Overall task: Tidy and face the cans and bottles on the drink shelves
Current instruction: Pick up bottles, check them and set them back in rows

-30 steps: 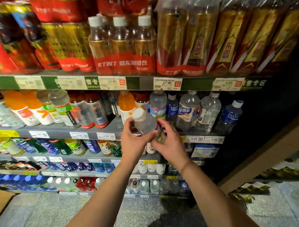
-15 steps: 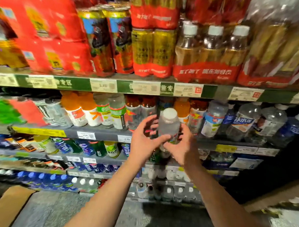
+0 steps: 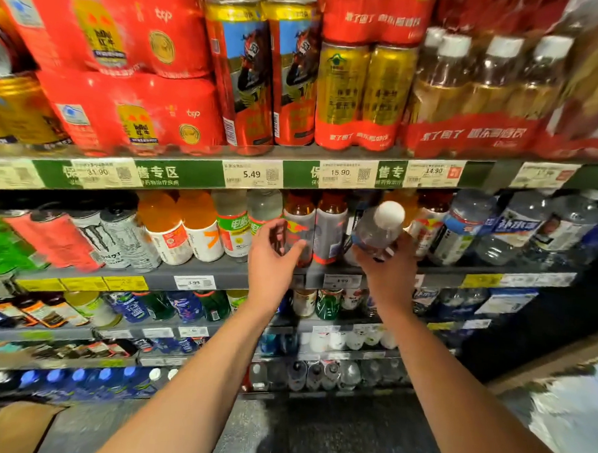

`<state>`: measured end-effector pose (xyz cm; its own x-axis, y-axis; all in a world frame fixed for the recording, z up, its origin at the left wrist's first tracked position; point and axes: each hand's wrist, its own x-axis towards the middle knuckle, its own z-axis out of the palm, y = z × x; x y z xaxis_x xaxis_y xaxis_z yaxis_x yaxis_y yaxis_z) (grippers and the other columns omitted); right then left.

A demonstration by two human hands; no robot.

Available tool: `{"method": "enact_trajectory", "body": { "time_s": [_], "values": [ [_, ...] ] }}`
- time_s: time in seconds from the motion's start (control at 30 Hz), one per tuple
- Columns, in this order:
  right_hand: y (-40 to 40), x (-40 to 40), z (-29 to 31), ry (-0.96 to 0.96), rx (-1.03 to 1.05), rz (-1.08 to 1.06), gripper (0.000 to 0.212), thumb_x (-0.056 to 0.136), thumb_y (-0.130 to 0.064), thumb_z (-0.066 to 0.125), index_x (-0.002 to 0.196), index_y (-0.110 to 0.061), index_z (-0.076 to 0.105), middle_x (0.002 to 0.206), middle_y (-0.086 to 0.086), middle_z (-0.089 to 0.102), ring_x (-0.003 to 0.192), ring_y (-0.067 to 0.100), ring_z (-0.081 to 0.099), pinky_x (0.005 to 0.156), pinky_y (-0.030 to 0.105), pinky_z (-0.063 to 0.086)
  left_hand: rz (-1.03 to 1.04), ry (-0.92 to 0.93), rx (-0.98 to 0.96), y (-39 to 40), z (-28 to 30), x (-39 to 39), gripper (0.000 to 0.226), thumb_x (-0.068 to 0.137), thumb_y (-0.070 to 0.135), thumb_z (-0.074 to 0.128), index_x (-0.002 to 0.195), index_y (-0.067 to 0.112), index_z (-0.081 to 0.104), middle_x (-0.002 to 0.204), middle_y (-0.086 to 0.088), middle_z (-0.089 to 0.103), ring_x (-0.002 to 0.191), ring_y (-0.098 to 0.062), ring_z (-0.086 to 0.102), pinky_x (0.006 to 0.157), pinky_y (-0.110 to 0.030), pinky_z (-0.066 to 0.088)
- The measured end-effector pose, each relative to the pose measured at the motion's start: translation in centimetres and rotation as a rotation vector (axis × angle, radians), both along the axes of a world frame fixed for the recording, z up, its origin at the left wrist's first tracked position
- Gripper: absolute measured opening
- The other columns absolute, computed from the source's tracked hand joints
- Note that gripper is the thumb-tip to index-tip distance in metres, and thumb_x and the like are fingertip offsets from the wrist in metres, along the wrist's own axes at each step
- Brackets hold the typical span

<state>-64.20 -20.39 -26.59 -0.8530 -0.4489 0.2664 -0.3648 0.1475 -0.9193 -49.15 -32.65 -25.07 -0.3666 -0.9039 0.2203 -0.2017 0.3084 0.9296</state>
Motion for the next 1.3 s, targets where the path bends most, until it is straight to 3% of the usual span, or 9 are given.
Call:
{"method": "enact_trajectory", "body": {
  "time_s": [0.2, 0.33, 0.43, 0.67, 0.8, 0.9, 1.07, 1.2, 1.3],
  "values": [
    [-2.3, -1.3, 0.1, 0.085, 0.129, -0.050, 0.054, 0.074, -0.039, 0.081, 0.117, -0.016, 0.057, 0.109, 0.000, 0.070, 0.100, 0.019, 0.067, 0.082, 0.038, 0.057, 0.046, -0.005, -0.002, 0.0, -0.1, -0.5, 0.047, 0.084, 0.020, 0.079, 0.126, 0.018, 0.059, 0.101, 0.025, 0.054, 0.094, 0.007, 0.054, 0.081, 0.000, 0.037],
    [-3.5, -2.2, 0.5, 0.228, 0.222, -0.068, 0.054, 0.078, -0.039, 0.080, 0.115, -0.006, 0.060, 0.107, 0.014, 0.068, 0.097, 0.031, 0.067, 0.076, 0.037, 0.055, 0.086, -0.016, -0.035, 0.3, -0.2, -0.9, 0.047, 0.085, 0.021, 0.078, 0.128, 0.017, 0.059, 0.110, 0.013, 0.058, 0.104, -0.006, 0.055, 0.093, -0.019, 0.044],
    [-3.4, -2.1, 0.5, 0.227, 0.248, -0.075, 0.061, 0.078, -0.044, 0.080, 0.118, -0.003, 0.057, 0.107, 0.016, 0.067, 0.096, 0.031, 0.066, 0.073, 0.029, 0.048, 0.120, -0.005, -0.041, 0.6, -0.4, -1.4, 0.047, 0.085, 0.019, 0.077, 0.127, 0.015, 0.059, 0.114, 0.006, 0.061, 0.106, -0.012, 0.058, 0.096, -0.028, 0.048],
    [-2.6, -2.5, -0.2, 0.211, 0.201, -0.020, 0.075, 0.076, -0.043, 0.083, 0.126, 0.002, 0.049, 0.118, 0.019, 0.057, 0.109, 0.034, 0.056, 0.081, 0.040, 0.049, 0.191, 0.029, -0.035, 1.2, -0.6, -1.8, 0.043, 0.084, 0.017, 0.078, 0.123, 0.017, 0.060, 0.112, 0.007, 0.063, 0.104, -0.010, 0.061, 0.095, -0.025, 0.049],
    [-2.2, -2.3, -0.5, 0.266, 0.235, -0.069, 0.070, 0.079, -0.034, 0.081, 0.130, 0.001, 0.049, 0.127, 0.021, 0.053, 0.121, 0.032, 0.045, 0.094, 0.036, 0.040, 0.232, 0.069, 0.014, 0.8, -1.1, -0.7, 0.037, 0.084, 0.016, 0.078, 0.118, 0.018, 0.061, 0.107, 0.006, 0.065, 0.099, -0.012, 0.064, 0.090, -0.029, 0.054],
    [-1.9, 0.1, -0.2, 0.252, 0.043, -0.093, 0.054, 0.083, -0.021, 0.079, 0.125, -0.003, 0.052, 0.126, 0.019, 0.051, 0.115, 0.025, 0.045, 0.091, 0.023, 0.037, 0.269, 0.074, 0.019, 0.2, -1.1, 0.7, 0.035, 0.085, 0.013, 0.077, 0.116, 0.017, 0.061, 0.102, 0.007, 0.064, 0.094, -0.014, 0.063, 0.087, -0.030, 0.055],
    [-3.9, 5.4, -0.5, 0.312, -0.058, 0.043, 0.034, 0.088, -0.025, 0.073, 0.111, -0.017, 0.049, 0.111, 0.014, 0.054, 0.097, 0.033, 0.056, 0.080, 0.036, 0.047, 0.261, 0.066, 0.045, -1.7, -0.9, 3.6, 0.036, 0.084, 0.017, 0.078, 0.114, 0.023, 0.059, 0.106, 0.003, 0.066, 0.096, -0.014, 0.065, 0.088, -0.034, 0.056],
    [-6.2, 7.7, -0.5, 0.309, -0.075, 0.029, 0.033, 0.083, -0.017, 0.077, 0.106, -0.011, 0.054, 0.105, 0.013, 0.055, 0.094, 0.031, 0.054, 0.080, 0.034, 0.045, 0.223, 0.075, 0.055, -3.1, -0.4, 5.3, 0.037, 0.084, 0.017, 0.079, 0.111, 0.027, 0.056, 0.105, 0.001, 0.067, 0.096, -0.013, 0.064, 0.087, -0.023, 0.053],
    [-6.2, 7.0, -0.4, 0.265, -0.094, -0.107, 0.034, 0.083, -0.017, 0.078, 0.105, -0.002, 0.056, 0.107, 0.018, 0.053, 0.100, 0.029, 0.050, 0.084, 0.025, 0.037, 0.121, 0.079, 0.056, -3.1, -0.2, 5.2, 0.038, 0.083, 0.011, 0.079, 0.112, 0.023, 0.057, 0.101, -0.003, 0.063, 0.088, -0.009, 0.059, 0.075, -0.007, 0.046]
  ]
}}
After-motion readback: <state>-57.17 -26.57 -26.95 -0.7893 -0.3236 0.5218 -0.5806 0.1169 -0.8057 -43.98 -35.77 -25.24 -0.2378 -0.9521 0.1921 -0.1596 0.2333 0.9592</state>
